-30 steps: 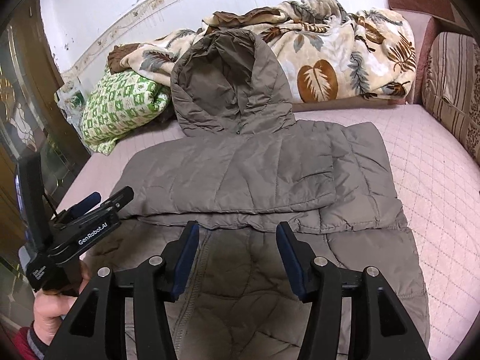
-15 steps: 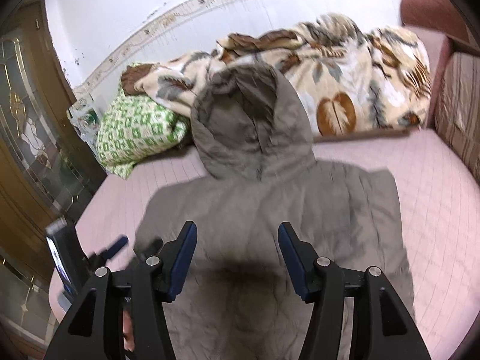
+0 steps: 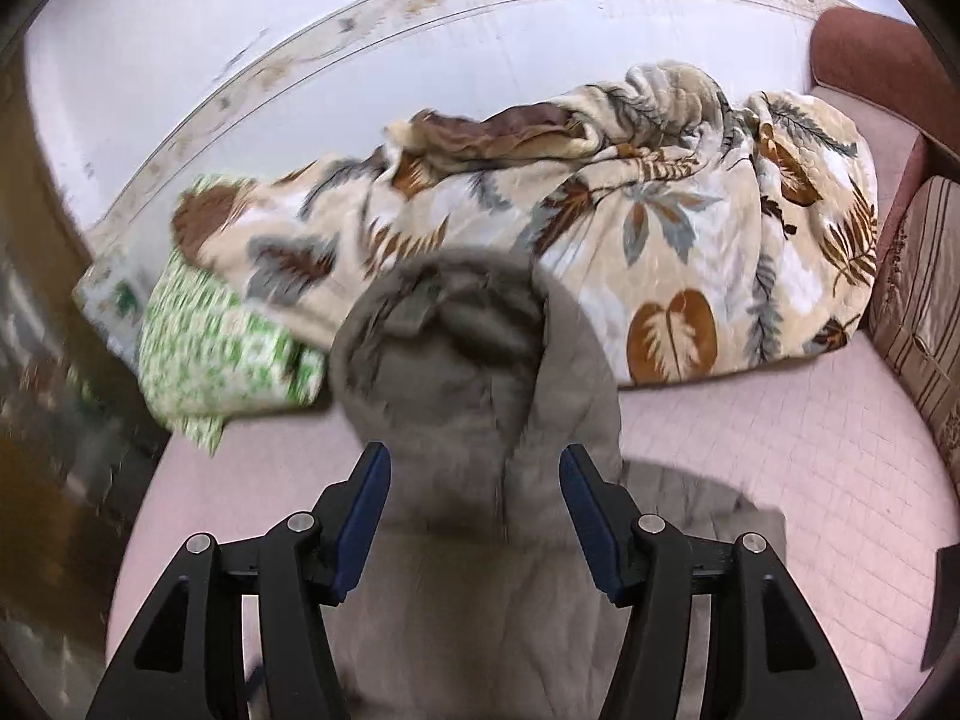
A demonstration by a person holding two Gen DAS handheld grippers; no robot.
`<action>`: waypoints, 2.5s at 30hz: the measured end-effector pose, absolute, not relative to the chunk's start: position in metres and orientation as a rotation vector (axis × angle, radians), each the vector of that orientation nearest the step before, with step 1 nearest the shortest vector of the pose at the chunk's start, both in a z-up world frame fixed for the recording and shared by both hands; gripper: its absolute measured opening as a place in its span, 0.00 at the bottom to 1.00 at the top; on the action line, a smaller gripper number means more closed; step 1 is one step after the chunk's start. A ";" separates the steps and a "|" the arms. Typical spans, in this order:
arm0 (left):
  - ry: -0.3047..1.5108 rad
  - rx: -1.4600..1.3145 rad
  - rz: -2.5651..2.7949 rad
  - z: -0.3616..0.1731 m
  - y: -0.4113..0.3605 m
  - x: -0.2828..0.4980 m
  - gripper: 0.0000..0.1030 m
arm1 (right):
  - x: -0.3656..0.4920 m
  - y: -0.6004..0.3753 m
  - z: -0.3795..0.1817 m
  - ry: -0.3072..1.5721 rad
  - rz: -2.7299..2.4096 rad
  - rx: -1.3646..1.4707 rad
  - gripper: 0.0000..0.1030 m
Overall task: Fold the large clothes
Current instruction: 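Reach the right tool to the jacket hood and close on it, then lift the hood with the right tool and fold it over the jacket body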
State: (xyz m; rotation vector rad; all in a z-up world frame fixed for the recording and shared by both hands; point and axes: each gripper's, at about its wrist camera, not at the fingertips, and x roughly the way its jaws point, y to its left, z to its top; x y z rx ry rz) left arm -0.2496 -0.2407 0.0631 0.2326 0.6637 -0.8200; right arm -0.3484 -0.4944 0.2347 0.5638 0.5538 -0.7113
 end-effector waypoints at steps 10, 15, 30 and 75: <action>0.715 0.231 -0.849 0.053 -0.249 -0.240 0.78 | -0.249 -0.566 0.233 0.679 -0.767 0.409 0.61; 0.725 0.247 -0.858 0.048 -0.253 -0.238 0.78 | -0.201 -0.577 0.221 0.783 -0.781 0.204 0.61; 0.741 0.246 -0.850 0.043 -0.258 -0.225 0.78 | -0.220 -0.577 0.196 0.745 -0.757 0.078 0.04; 0.788 0.272 -0.893 0.064 -0.350 -0.192 0.78 | -0.350 -0.465 0.090 0.641 -0.614 0.498 0.02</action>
